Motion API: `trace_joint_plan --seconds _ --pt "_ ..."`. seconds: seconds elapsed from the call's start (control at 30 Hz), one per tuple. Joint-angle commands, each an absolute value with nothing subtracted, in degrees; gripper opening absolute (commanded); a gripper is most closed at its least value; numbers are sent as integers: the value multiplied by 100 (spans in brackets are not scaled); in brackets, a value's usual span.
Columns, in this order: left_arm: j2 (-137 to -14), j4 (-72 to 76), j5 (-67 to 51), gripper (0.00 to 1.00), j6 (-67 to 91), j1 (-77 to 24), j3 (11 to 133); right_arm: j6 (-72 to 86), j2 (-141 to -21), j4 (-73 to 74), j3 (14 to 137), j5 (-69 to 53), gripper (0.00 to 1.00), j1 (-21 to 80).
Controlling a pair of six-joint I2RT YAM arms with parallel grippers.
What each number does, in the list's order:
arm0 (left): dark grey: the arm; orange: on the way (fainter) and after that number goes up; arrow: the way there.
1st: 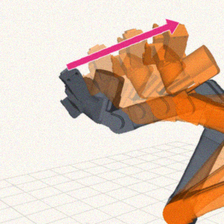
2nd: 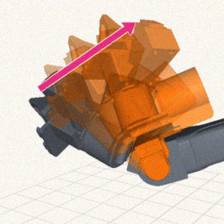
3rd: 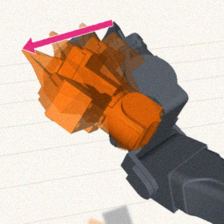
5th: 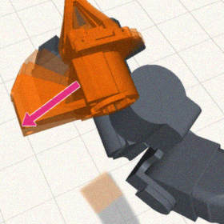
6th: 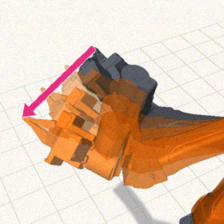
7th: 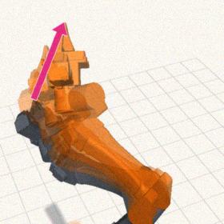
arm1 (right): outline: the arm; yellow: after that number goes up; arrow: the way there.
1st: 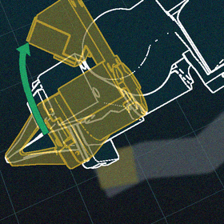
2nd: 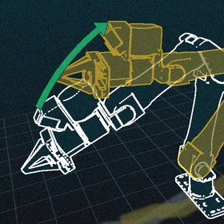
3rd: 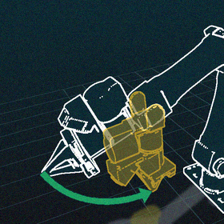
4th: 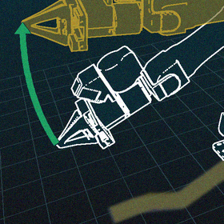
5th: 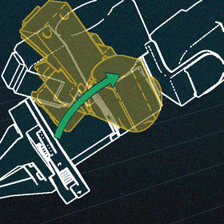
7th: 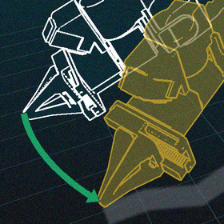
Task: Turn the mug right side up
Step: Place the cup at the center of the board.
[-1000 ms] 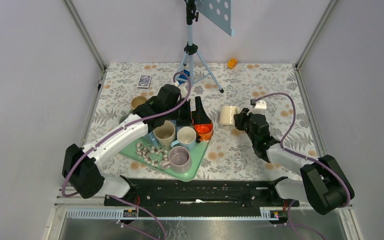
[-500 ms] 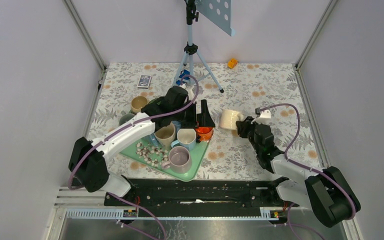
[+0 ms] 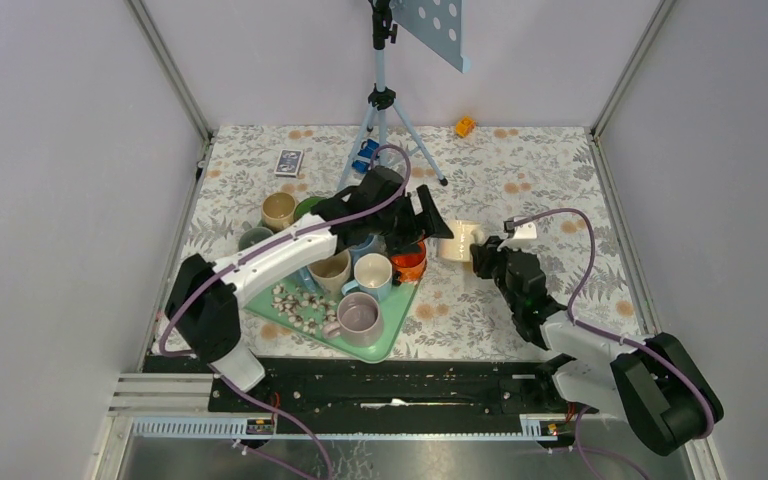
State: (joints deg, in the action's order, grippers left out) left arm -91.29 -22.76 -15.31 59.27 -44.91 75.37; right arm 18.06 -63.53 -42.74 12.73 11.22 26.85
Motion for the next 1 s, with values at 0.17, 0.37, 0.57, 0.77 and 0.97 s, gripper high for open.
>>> trace_joint_plan --seconds 0.17,0.37,0.57,0.77,0.97 --pt "-10366 -3198 -713 86 5799 -4535 9643 1193 -6412 -4497 1331 1822 0 3113" --pt "-11258 -4074 -683 75 5261 -4415 10715 1144 -6430 -4587 1302 2040 0 3209" --pt "-11496 -4273 -764 69 5032 -4304 10920 1171 -6456 -4623 1324 2047 0 3209" --pt "-11381 -4150 -977 72 4979 -4283 10779 1264 -6557 -4564 1401 1838 29 3209" --pt "-11347 -4042 -1110 74 4939 -4297 10706 1500 -6589 -4416 1373 1685 43 3209"
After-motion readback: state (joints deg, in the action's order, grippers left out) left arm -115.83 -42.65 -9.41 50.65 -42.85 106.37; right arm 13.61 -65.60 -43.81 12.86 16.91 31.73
